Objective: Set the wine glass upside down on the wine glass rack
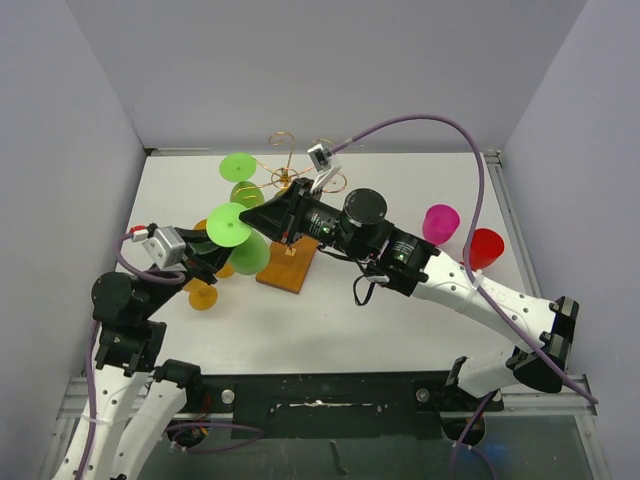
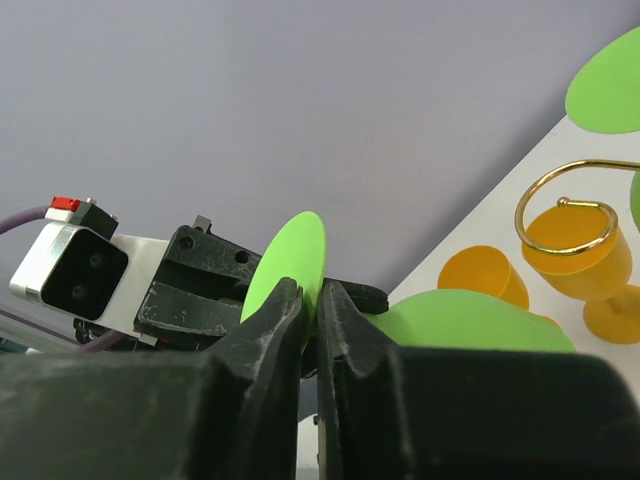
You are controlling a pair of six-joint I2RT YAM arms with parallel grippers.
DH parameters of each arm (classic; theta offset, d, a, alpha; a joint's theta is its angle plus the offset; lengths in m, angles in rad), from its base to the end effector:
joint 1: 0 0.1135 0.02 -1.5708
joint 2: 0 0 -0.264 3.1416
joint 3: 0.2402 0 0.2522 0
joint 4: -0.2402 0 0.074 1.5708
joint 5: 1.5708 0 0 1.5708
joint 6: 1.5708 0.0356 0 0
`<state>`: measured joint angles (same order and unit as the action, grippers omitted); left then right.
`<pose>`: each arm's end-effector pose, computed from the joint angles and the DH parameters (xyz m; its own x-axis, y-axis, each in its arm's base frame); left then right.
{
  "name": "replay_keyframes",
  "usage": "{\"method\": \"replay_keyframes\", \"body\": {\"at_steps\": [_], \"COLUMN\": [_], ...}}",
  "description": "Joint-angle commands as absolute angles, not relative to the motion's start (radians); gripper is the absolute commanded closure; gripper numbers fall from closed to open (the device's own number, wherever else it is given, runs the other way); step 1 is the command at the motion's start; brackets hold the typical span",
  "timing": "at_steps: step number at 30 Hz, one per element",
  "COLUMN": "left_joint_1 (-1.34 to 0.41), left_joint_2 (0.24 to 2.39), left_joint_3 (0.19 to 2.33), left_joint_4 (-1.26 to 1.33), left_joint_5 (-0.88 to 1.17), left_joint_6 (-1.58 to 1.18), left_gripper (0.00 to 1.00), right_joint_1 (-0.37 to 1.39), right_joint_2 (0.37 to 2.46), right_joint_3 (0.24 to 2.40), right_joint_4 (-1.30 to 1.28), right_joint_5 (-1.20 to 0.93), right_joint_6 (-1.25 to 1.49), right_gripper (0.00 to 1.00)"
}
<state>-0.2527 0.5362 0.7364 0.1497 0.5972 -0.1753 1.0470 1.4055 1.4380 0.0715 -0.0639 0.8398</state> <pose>0.1096 -0.0490 0.3913 0.2016 -0.2010 -0.9586 0.7651 0.6434 0.0260 0.1623 0.2855 0.4532 -0.6324 0.3907 -0.6689 -0.6368 0.2296 0.7361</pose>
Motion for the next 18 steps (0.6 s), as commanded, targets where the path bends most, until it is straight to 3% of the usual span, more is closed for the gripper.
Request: {"method": "replay_keyframes", "body": {"at_steps": [1,7,14,18], "left_joint_1": [-0.252,-0.25,-0.253,-0.255], "left_joint_2": [0.506,0.469,0.418,0.397], "left_joint_3": [0.733,0.722,0.709,0.7], "left_joint_4": [0.165,0.085,-0.036,-0.075], "left_joint_5": [0.575,0.551,0.474,0.399], "left_joint_6": [-0.192,-0.209,-0.219,-0.22], "left_gripper": [0.99,0.85,0.57,0.51], "right_joint_1": [1.045,1.044,1.031,1.006], "right_joint_2": [1.411,1.407,1.407,1.399], "right_joint_3": [1.447,1.422,1.407,1.389], "right_joint_4": [0.107,0.097,0.082,0.075], "right_joint_5": [-0.04,-0.004,0.038,0.069], "right_joint_6": [0.931,1.04,1.154,1.223], "right_gripper": [0.98,1.0,1.0,1.0]}}
